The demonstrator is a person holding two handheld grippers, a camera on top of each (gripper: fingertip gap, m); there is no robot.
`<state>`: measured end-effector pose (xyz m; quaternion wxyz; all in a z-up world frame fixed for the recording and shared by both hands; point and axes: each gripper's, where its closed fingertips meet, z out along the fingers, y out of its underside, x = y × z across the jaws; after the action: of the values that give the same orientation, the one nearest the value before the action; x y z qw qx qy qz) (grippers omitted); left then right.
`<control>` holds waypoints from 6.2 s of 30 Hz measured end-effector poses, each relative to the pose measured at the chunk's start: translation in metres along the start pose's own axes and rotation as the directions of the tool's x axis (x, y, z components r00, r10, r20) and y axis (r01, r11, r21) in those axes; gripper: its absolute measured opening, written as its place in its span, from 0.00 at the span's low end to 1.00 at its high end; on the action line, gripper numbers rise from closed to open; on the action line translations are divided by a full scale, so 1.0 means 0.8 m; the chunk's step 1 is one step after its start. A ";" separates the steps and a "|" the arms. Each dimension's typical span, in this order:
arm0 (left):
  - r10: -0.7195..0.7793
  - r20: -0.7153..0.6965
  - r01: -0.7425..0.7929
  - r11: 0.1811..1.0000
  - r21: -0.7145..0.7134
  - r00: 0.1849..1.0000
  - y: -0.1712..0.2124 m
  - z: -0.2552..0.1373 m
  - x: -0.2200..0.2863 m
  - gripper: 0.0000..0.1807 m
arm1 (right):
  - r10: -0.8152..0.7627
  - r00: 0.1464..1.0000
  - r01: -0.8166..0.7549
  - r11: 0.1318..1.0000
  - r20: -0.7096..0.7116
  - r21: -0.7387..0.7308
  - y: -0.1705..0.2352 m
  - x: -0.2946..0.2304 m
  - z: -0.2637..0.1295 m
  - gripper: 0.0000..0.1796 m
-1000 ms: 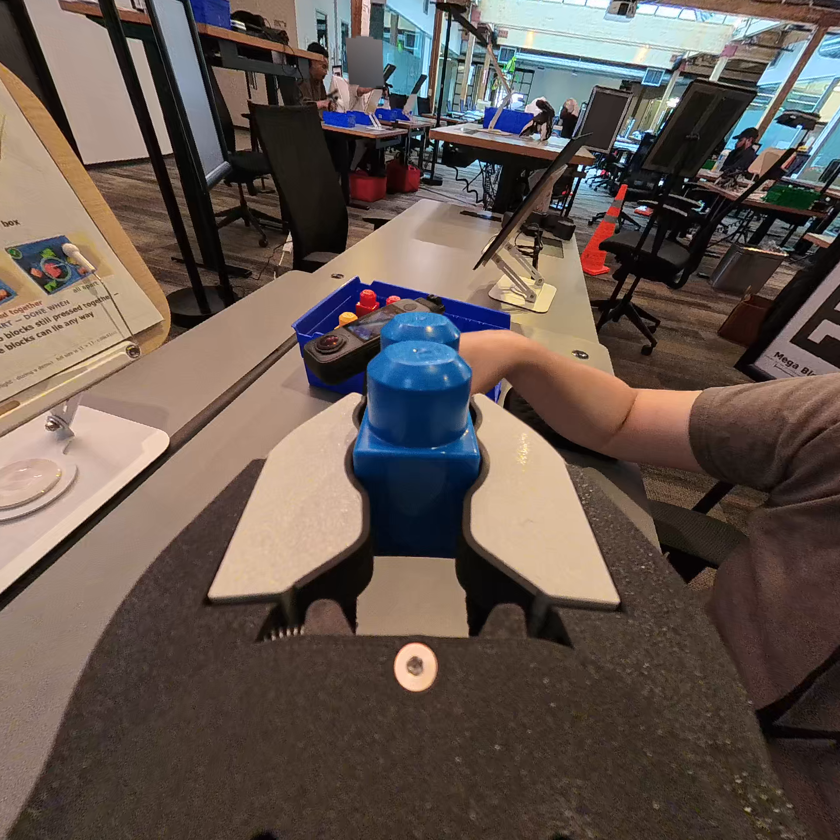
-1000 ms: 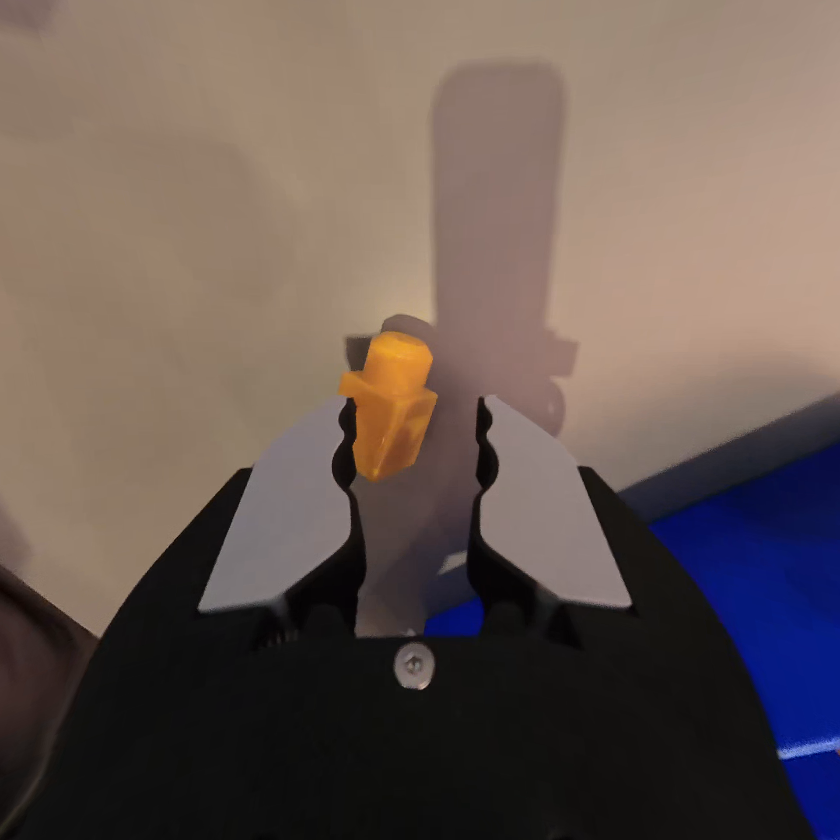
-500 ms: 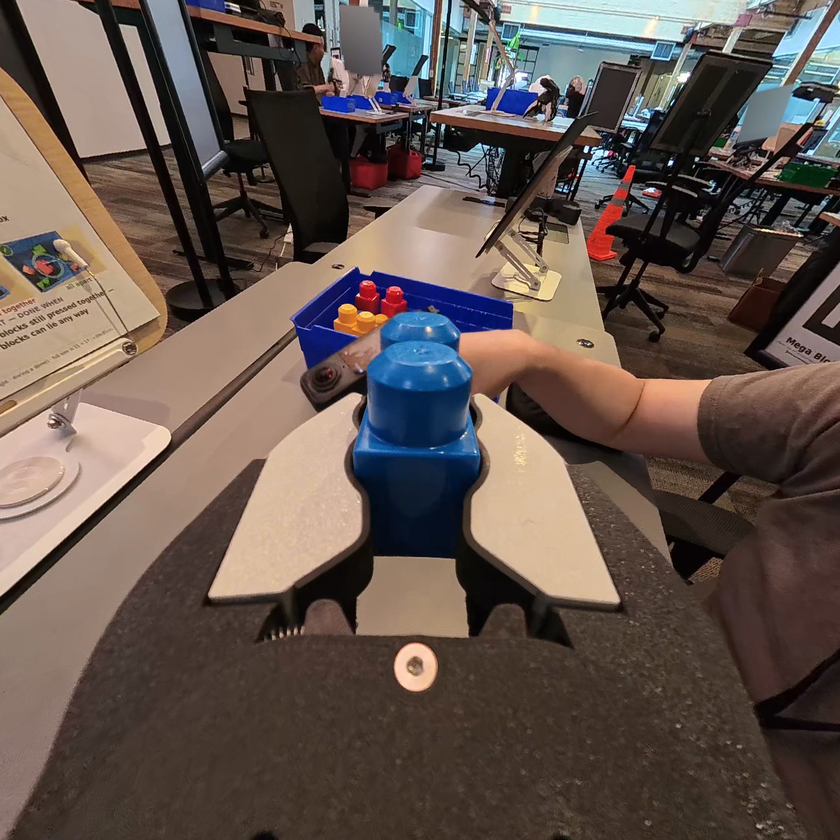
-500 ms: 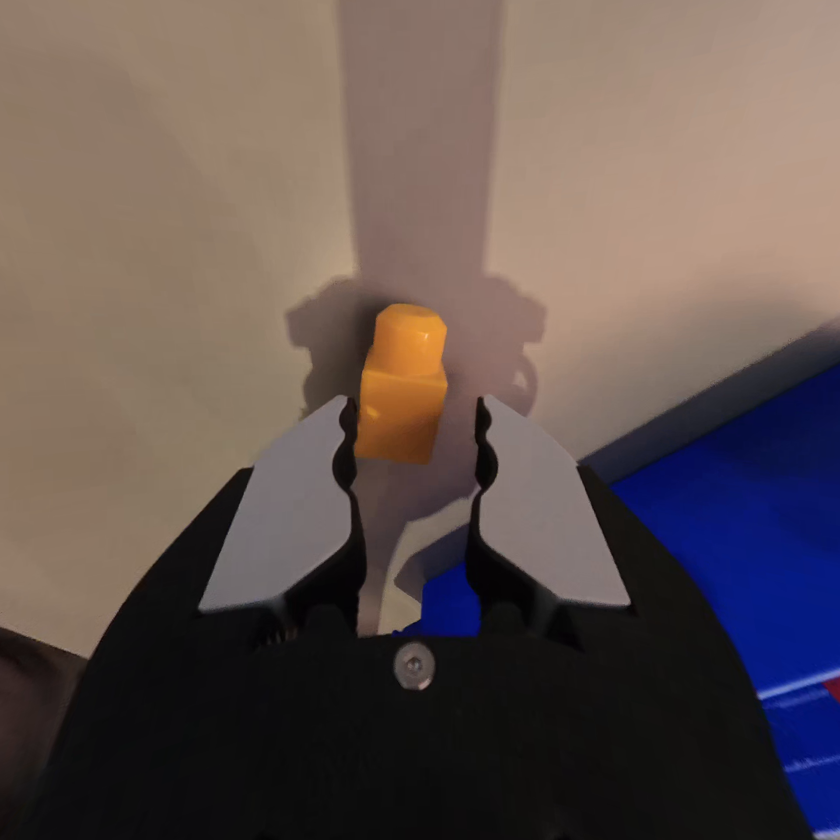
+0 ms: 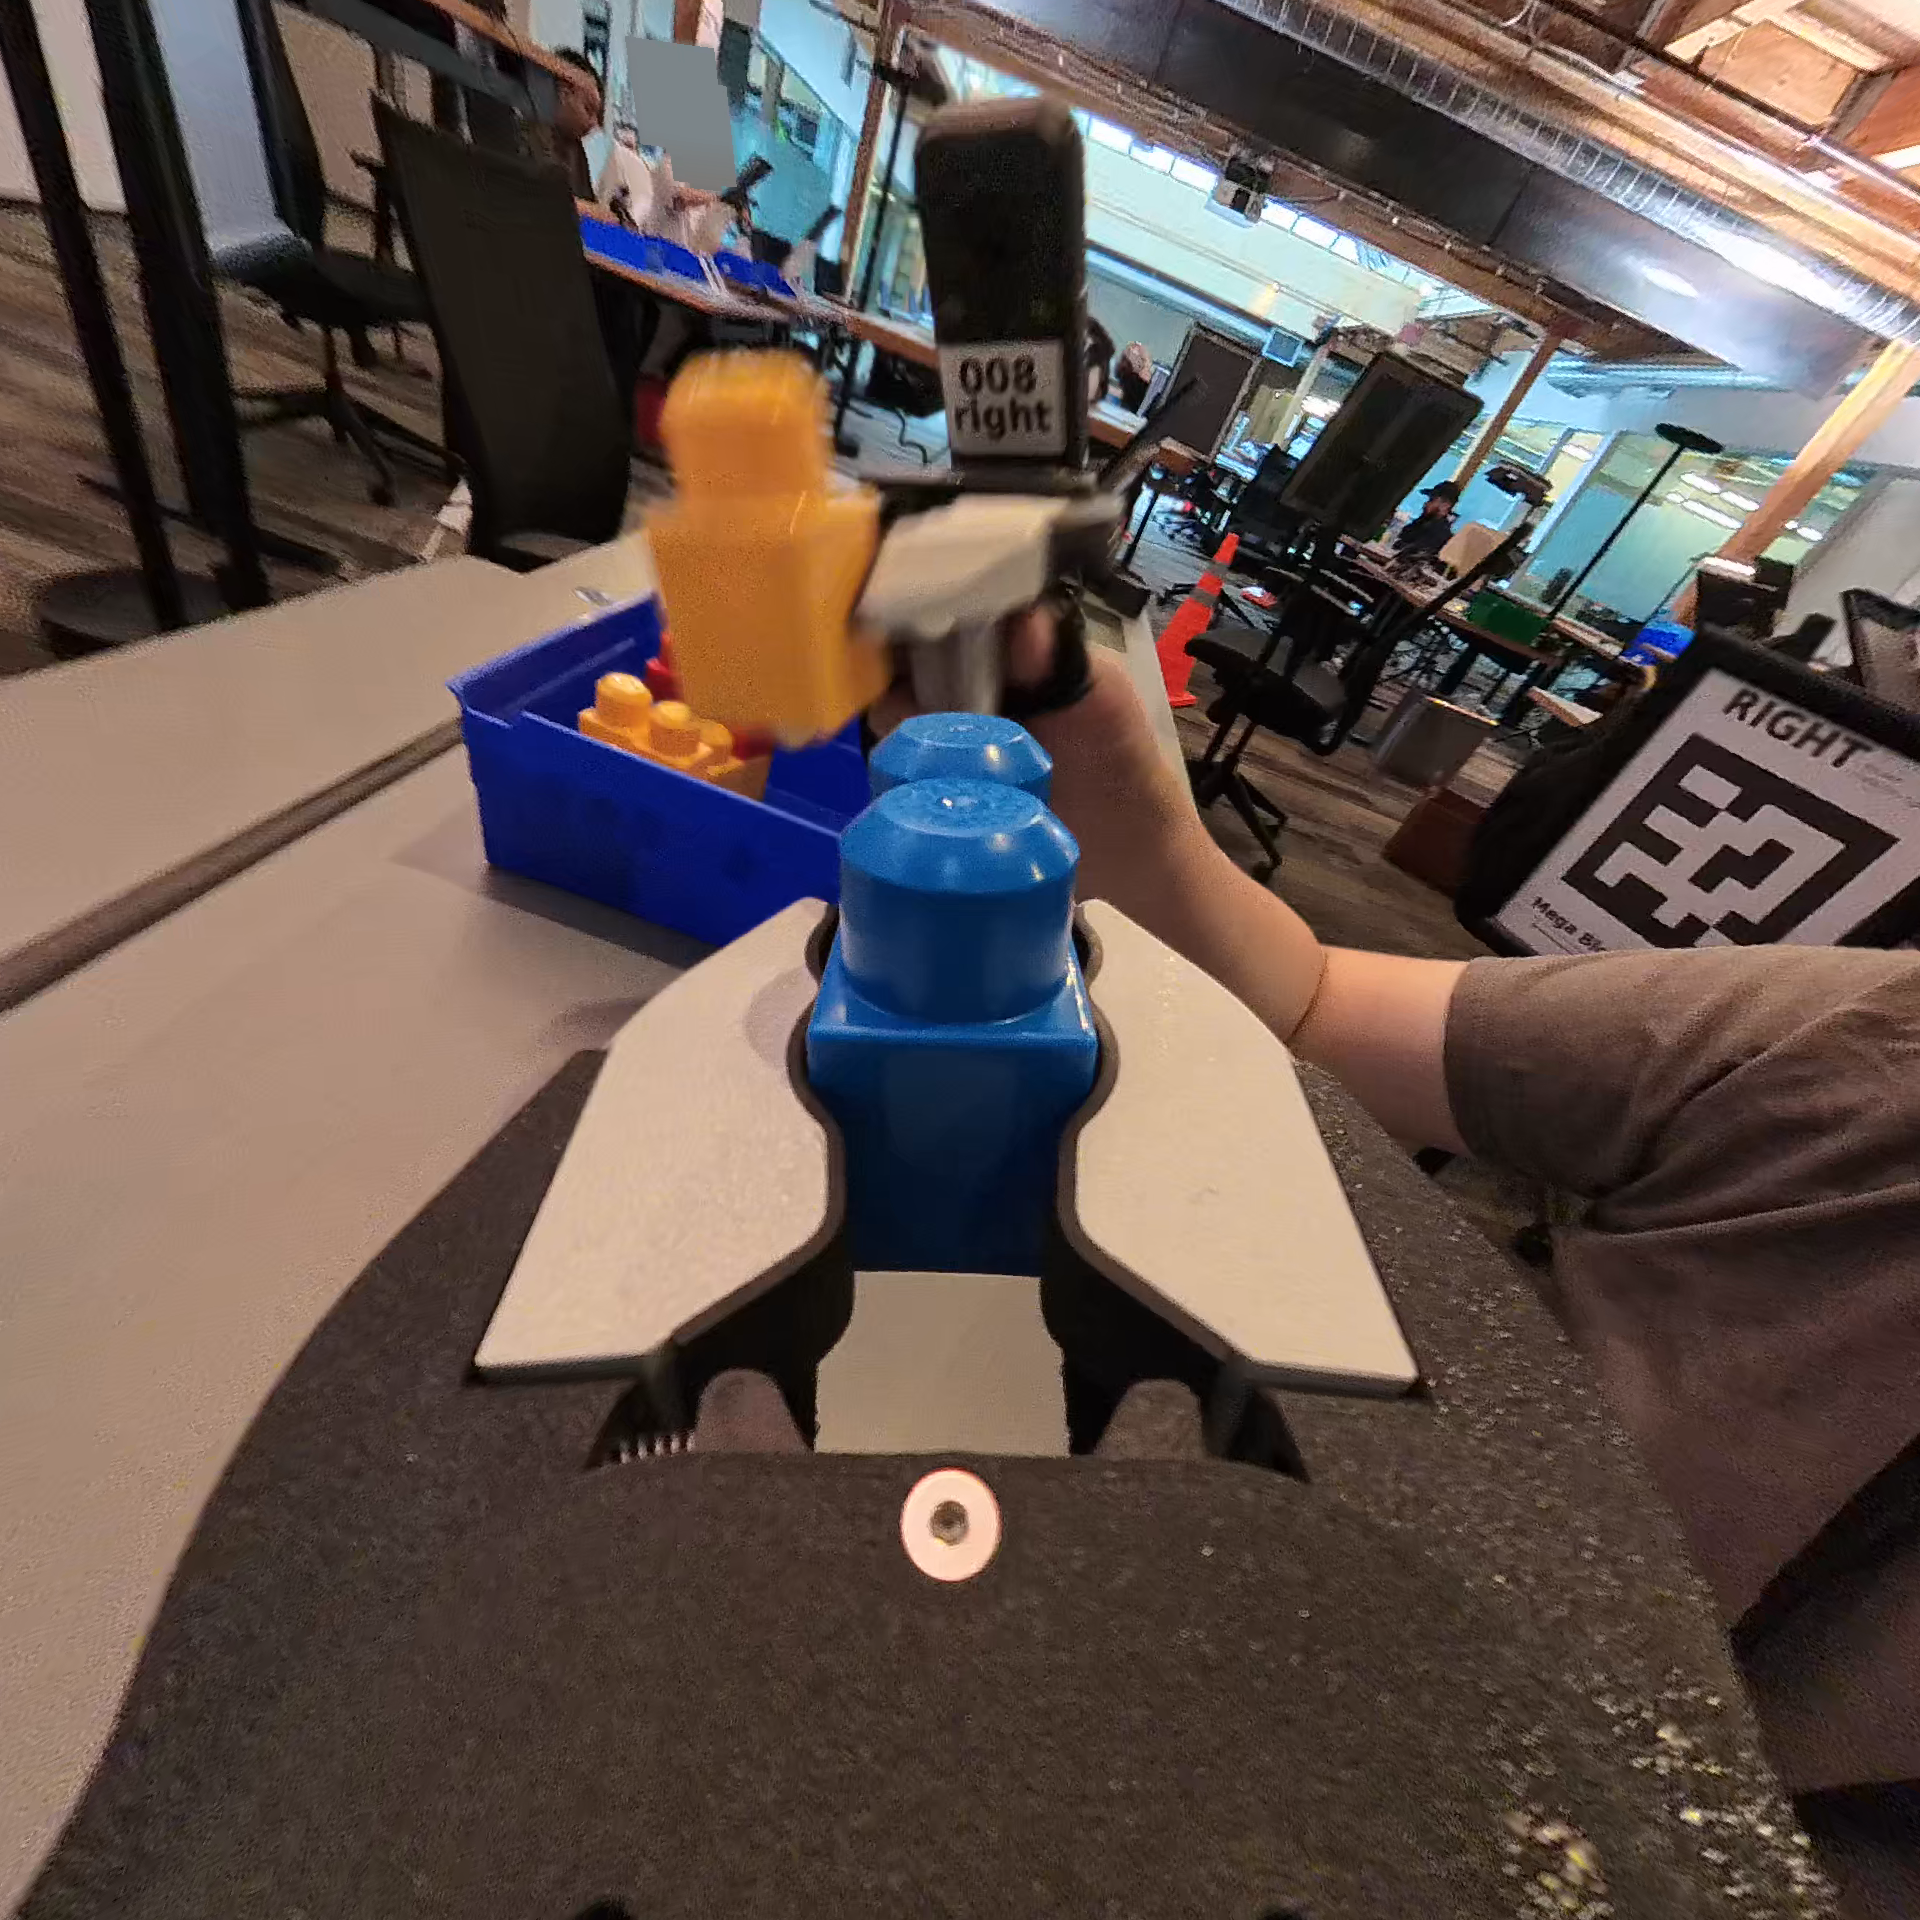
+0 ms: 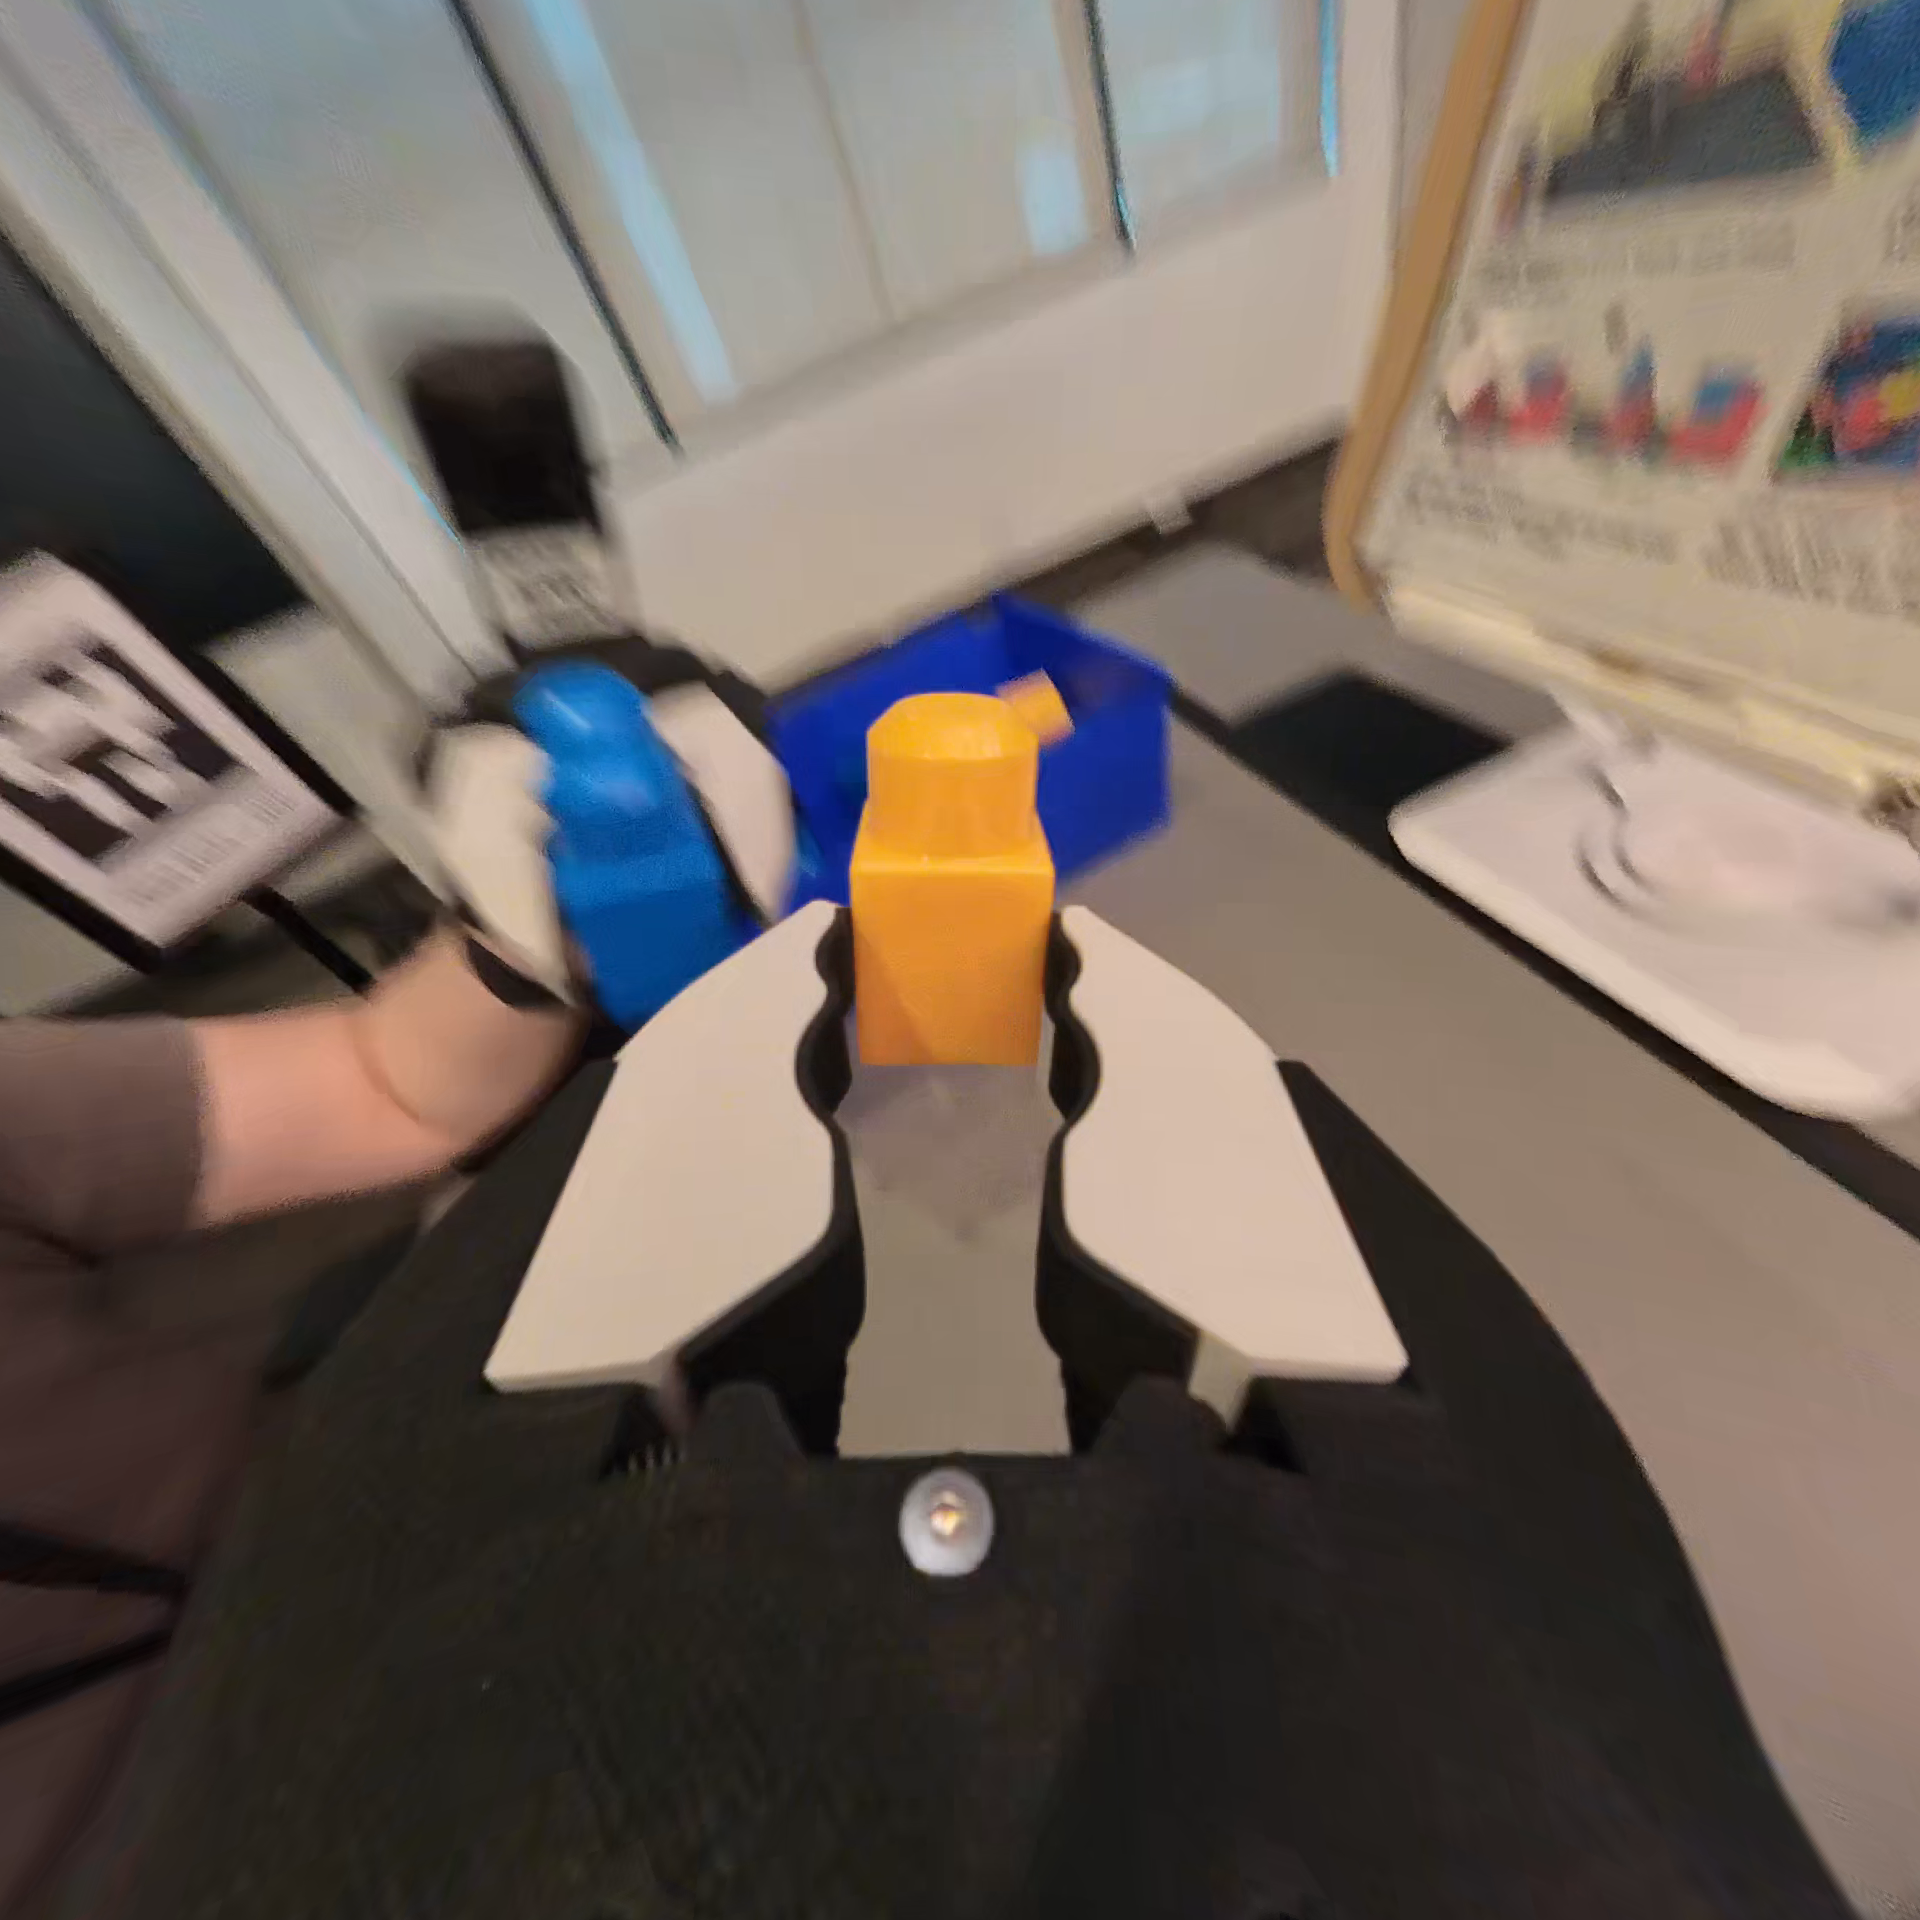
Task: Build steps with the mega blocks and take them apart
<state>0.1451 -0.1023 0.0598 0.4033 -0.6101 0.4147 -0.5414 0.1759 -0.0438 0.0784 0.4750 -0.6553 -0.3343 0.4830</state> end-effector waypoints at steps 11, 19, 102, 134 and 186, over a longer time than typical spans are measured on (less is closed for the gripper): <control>-0.028 0.017 0.028 0.999 0.017 0.999 0.016 0.022 -0.011 0.23 | 0.088 0.954 -0.125 0.986 0.286 0.113 0.001 -0.054 0.031 0.20; -0.085 -0.041 0.086 0.995 0.043 0.996 0.008 0.015 -0.006 0.23 | 0.005 0.967 -0.028 0.996 0.254 0.090 0.005 -0.061 0.033 0.20; 0.056 -0.169 -0.094 0.969 -0.228 0.984 0.040 0.012 0.044 0.33 | -0.426 0.782 -0.113 0.622 -0.456 -0.775 0.176 0.216 -0.344 0.21; 0.111 -0.113 -0.123 0.987 -0.107 0.987 -0.019 -0.056 0.050 0.31 | -0.562 0.693 -0.187 0.463 -0.451 -0.866 0.178 0.202 -0.385 0.19; 0.055 0.684 0.356 0.822 -0.445 0.728 0.069 -0.095 -0.083 0.20 | -0.718 0.543 0.195 0.613 -0.436 -0.766 0.062 0.162 -0.315 0.25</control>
<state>0.0606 -0.0611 -0.0068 0.2852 -0.8845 0.3249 -0.1756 0.4542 -0.0192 0.0117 0.4284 -0.7843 -0.4355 -0.1084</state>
